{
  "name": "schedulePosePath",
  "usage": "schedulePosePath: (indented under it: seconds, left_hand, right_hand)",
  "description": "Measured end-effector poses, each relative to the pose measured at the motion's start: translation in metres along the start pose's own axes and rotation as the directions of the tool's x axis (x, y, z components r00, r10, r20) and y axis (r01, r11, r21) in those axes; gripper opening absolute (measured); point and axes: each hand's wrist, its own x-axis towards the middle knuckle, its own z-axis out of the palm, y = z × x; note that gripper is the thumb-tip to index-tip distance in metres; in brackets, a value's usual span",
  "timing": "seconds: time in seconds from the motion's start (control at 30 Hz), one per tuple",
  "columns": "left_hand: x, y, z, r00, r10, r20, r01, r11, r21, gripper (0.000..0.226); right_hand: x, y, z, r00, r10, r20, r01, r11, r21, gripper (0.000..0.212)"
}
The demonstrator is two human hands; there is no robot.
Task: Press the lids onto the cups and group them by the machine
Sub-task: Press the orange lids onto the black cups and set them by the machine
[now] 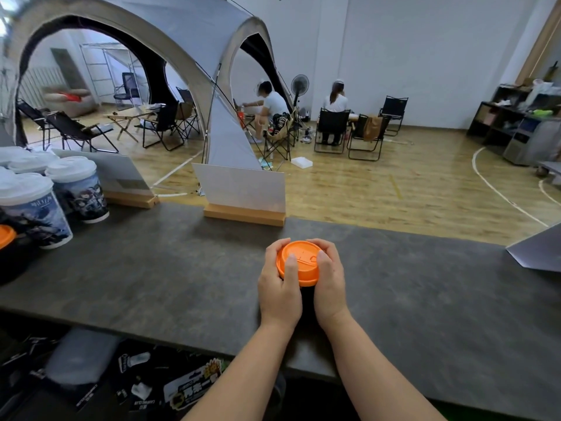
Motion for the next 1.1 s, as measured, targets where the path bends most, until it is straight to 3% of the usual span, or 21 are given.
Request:
schedulePosePath:
  seconds: [0.17, 0.4, 0.5, 0.9, 1.1]
  left_hand:
    - [0.0011, -0.003, 0.0004, 1.0, 0.023, -0.014, -0.022, 0.999, 0.037, 0.026]
    - [-0.0023, -0.007, 0.0014, 0.965, 0.244, -0.092, -0.218, 0.949, 0.228, 0.039]
    - [-0.0035, -0.0047, 0.003, 0.975, 0.209, -0.081, -0.192, 0.964, 0.183, 0.049]
    - [-0.0012, -0.0083, 0.0064, 0.97, 0.225, -0.095, -0.201, 0.957, 0.211, 0.041]
    - [0.0017, -0.0018, 0.0034, 0.989, 0.005, -0.15, 0.015, 0.991, 0.132, 0.052]
  right_hand:
    - [-0.0025, -0.0011, 0.0013, 1.0, -0.022, -0.004, 0.022, 1.0, -0.001, 0.048]
    - [-0.0023, 0.0051, 0.0002, 0.999, 0.014, -0.032, -0.013, 0.999, 0.031, 0.038]
    - [-0.0036, 0.0044, 0.0012, 0.999, -0.01, -0.033, 0.01, 1.0, 0.017, 0.04]
    - [-0.0028, 0.0049, -0.0003, 0.995, -0.095, -0.014, 0.094, 0.995, -0.033, 0.04]
    - [-0.0035, 0.0036, 0.0025, 0.995, -0.1, -0.018, 0.099, 0.994, -0.036, 0.041]
